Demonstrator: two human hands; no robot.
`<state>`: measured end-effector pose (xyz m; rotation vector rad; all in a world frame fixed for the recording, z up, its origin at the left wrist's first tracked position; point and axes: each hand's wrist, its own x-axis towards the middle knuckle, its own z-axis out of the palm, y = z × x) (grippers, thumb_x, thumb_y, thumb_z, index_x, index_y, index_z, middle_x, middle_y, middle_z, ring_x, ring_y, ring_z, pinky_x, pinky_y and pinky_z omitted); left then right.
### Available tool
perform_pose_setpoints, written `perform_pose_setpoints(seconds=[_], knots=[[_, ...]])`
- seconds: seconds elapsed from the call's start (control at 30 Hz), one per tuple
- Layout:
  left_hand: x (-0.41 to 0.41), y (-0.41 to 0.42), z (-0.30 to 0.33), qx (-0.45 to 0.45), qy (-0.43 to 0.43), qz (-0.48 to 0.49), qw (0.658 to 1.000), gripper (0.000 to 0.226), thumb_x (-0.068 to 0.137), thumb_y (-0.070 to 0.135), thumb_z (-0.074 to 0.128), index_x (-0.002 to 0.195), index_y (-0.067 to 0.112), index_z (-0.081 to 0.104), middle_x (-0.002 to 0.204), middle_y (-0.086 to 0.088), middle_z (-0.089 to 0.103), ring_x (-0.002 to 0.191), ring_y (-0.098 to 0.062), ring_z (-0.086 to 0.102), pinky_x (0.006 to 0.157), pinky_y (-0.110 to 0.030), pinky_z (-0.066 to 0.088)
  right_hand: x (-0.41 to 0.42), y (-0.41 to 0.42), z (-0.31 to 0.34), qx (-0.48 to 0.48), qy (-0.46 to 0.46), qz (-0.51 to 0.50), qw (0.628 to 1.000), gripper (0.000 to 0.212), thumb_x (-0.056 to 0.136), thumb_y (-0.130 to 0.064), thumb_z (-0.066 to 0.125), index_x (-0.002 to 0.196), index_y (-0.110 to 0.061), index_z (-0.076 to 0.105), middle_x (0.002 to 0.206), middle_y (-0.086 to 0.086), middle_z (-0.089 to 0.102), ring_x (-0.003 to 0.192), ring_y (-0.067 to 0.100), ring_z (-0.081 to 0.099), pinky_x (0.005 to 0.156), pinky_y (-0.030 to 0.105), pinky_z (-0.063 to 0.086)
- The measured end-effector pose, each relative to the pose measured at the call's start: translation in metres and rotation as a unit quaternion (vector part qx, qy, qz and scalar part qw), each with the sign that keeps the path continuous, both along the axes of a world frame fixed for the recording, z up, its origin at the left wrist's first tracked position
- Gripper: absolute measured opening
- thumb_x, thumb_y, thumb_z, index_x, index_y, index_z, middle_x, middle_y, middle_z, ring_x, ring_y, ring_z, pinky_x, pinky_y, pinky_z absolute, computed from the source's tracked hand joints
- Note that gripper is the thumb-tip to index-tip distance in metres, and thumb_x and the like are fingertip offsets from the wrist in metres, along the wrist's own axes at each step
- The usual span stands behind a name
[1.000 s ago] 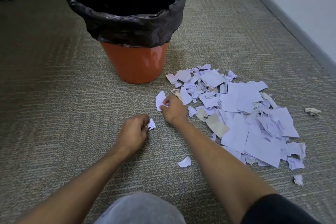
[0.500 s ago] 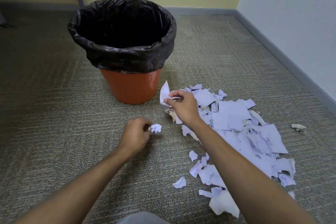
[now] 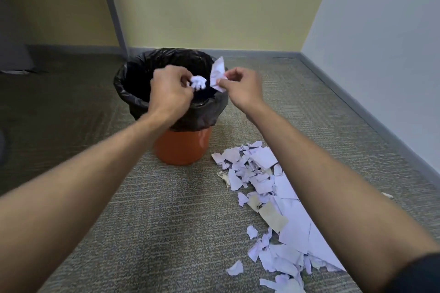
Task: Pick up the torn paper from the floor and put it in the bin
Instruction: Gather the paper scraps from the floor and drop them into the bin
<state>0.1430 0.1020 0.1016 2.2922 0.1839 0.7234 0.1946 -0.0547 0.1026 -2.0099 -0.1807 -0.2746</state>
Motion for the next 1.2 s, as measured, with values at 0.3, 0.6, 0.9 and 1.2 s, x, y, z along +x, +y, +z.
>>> perform_pose_setpoints(seconds=[0.3,0.6,0.9,1.2], knots=[[0.007,0.025,0.002,0.085,0.08,0.029,0.993,0.068,0.076,0.011,0.067,0.141,0.017,0.048,0.134,-0.008,0.054,0.125,-0.029,0.05,0.102,-0.042,0.043,-0.002,0.029,0.006,-0.068,0.001,0.056,0.996,0.017,0.096,-0.027,0.054,0.097,-0.02,0.069,0.094,-0.003,0.069,0.095,0.017,0.063,0.086,0.034,0.05],[-0.062,-0.033,-0.074,0.166,-0.052,-0.089,0.981,0.038,0.083,0.021,0.062,0.118,0.007,0.06,0.121,-0.01,0.056,0.115,-0.025,0.05,0.094,-0.033,0.044,-0.087,-0.076,-0.096,-0.158,0.048,0.048,0.985,0.024,0.09,-0.032,0.063,0.109,-0.018,0.068,0.109,-0.003,0.07,0.096,0.014,0.064,0.089,0.038,0.052],[-0.128,-0.094,-0.186,0.204,0.213,-0.248,0.923,0.038,0.091,0.034,0.06,0.125,0.017,0.057,0.12,0.0,0.059,0.097,-0.006,0.047,0.09,-0.029,0.046,-0.156,-0.152,-0.182,-0.35,0.172,0.135,0.911,0.047,0.085,-0.043,0.068,0.127,-0.023,0.059,0.124,-0.003,0.064,0.096,0.014,0.061,0.077,0.028,0.043],[-0.173,-0.119,-0.247,0.239,0.346,-0.35,0.837,0.035,0.081,0.045,0.067,0.107,0.022,0.059,0.1,0.004,0.052,0.093,-0.018,0.056,0.076,-0.03,0.043,-0.178,-0.158,-0.229,-0.475,0.182,0.246,0.825,0.09,0.076,-0.061,0.07,0.15,-0.03,0.031,0.149,-0.003,0.039,0.127,0.023,0.05,0.094,0.037,0.046]])
